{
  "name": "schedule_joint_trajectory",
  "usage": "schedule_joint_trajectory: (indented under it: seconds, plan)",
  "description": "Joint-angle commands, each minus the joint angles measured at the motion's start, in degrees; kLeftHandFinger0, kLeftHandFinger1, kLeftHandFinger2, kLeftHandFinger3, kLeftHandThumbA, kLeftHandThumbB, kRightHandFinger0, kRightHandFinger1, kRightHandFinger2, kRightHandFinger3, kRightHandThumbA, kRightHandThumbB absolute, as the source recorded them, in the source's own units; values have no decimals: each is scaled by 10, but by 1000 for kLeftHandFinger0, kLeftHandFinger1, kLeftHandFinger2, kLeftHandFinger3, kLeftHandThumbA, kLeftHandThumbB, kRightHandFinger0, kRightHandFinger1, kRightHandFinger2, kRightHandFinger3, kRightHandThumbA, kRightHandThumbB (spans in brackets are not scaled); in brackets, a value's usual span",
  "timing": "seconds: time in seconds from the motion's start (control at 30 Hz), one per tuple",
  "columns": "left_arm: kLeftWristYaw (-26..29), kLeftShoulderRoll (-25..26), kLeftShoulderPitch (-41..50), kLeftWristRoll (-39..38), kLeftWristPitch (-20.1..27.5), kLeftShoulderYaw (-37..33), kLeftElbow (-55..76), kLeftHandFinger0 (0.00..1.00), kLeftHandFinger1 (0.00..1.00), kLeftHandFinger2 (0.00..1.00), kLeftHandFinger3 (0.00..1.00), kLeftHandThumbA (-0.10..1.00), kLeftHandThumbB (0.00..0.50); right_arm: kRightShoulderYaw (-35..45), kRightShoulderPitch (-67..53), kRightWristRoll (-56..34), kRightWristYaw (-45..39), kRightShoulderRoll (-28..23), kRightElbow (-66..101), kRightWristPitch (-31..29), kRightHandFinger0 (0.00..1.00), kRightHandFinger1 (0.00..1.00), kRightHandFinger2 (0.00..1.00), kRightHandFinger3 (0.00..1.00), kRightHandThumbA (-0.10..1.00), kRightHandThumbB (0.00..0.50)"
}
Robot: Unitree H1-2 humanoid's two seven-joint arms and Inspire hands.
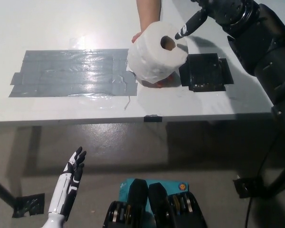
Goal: A person hands over a roll of toilet paper to the robot , and the robot inserts its right thumb into the hole in the centre to grab the roll, and then places it on the balck area on the desk.
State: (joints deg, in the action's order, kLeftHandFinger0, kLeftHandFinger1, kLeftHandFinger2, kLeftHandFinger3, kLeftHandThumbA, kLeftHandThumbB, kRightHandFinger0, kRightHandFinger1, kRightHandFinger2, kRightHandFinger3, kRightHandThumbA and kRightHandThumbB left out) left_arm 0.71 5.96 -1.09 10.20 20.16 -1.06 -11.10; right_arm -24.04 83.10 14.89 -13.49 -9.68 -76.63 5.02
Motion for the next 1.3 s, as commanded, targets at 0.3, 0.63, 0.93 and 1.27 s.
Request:
schedule_joint_trajectory:
  seconds: [0.3,0.63,0.93,1.27]
  plan:
    - [5,6,-12,13,21,-8,10,1000,1000,1000,1000,1000,208,34,24,3,42,23,-9,-31,1000,1000,1000,1000,1000,361]
    - [8,7,-14,21,34,-12,9,1000,1000,1000,1000,992,189,8,20,37,45,31,-25,-29,1000,1000,1000,1000,1000,344]
    - [10,7,-15,29,32,-13,8,1000,1000,1000,1000,988,187,-2,8,48,60,29,-31,-20,1000,1000,1000,1000,1000,358]
    - [8,5,-16,28,32,-13,9,1000,1000,1000,1000,970,177,1,7,52,58,35,-33,-18,1000,1000,1000,1000,1000,348]
